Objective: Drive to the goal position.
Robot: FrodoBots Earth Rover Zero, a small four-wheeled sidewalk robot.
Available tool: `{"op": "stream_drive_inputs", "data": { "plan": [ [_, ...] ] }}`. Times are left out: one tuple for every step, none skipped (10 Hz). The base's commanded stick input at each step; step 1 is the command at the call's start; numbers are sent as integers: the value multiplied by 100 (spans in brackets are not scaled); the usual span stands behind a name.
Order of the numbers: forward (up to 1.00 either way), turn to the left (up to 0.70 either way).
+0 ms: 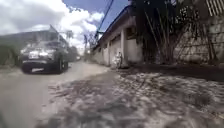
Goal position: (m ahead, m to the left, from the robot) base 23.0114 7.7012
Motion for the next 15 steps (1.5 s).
{"op": "stream_drive_inputs", "data": {
  "plan": [
    [100, 0],
    [100, 0],
    [100, 0],
    [100, 0],
    [100, 0],
    [100, 0],
    [100, 0],
    [100, 0],
    [100, 0],
    [100, 0],
    [100, 0],
    [100, 0],
    [100, 0],
    [100, 0],
    [100, 0]
  ]
}}
